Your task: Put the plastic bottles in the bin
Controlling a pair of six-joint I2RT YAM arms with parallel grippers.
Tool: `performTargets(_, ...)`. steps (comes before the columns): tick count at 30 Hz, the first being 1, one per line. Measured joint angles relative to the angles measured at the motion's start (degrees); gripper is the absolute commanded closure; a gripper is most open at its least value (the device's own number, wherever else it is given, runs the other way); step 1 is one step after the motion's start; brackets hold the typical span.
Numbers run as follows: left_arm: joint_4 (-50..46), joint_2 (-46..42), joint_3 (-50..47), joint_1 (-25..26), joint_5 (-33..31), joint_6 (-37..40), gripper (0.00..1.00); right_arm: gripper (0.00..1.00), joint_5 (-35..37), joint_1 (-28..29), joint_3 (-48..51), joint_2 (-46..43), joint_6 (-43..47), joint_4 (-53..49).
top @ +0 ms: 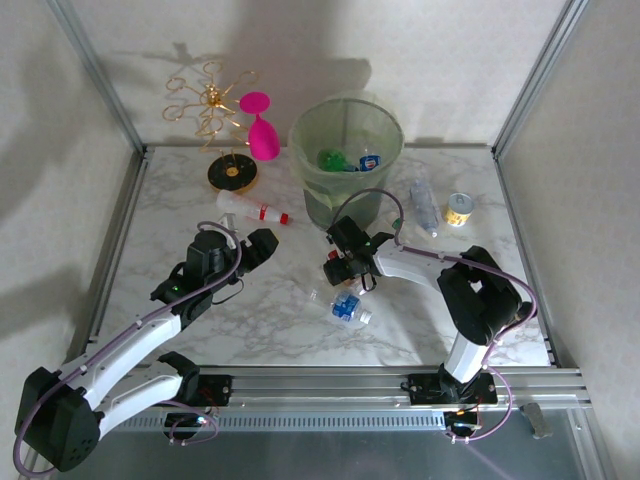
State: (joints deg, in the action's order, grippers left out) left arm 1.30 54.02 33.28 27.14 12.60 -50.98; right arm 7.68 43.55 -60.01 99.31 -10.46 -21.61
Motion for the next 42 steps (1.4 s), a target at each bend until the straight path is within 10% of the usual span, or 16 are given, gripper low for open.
performTargets(22, -4.15, -1.07, 4.7, 0.11, -1.7, 2.84, 0.22, 0.43, -0.9, 0.37, -0.46, -8.61, 0.48, -1.97)
performTargets(42, -14.19, -2.49, 25.2, 0.7, -5.18, 14.67, 0.22, 0.47, -20.26, -0.81, -22.64, -23.43, 3.61, -7.76)
